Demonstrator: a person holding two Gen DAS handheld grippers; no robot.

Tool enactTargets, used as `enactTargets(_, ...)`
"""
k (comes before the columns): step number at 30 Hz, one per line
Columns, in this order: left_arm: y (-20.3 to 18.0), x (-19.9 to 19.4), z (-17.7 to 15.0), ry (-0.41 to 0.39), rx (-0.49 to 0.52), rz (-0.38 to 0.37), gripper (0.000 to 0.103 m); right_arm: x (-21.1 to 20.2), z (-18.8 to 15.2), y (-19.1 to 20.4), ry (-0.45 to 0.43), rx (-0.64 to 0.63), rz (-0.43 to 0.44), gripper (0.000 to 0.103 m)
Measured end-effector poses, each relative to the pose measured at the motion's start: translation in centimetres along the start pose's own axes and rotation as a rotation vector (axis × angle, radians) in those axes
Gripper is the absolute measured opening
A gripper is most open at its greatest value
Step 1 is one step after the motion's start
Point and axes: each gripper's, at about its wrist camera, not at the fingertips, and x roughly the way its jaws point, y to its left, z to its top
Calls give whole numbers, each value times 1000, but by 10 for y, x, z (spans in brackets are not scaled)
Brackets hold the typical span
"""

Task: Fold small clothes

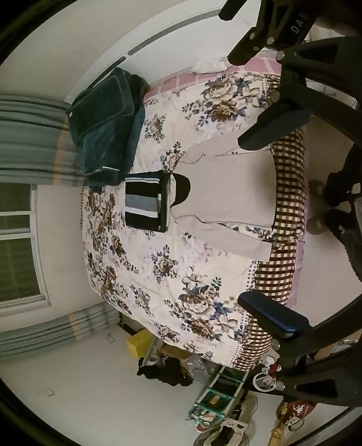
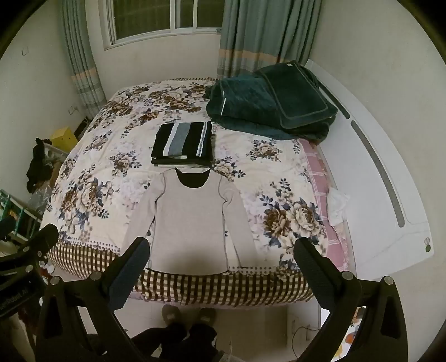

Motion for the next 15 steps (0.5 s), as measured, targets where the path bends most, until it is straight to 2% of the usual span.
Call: enactTargets(15, 0, 1, 0, 1, -4, -5, 103, 0, 1, 1, -2, 0, 0, 103)
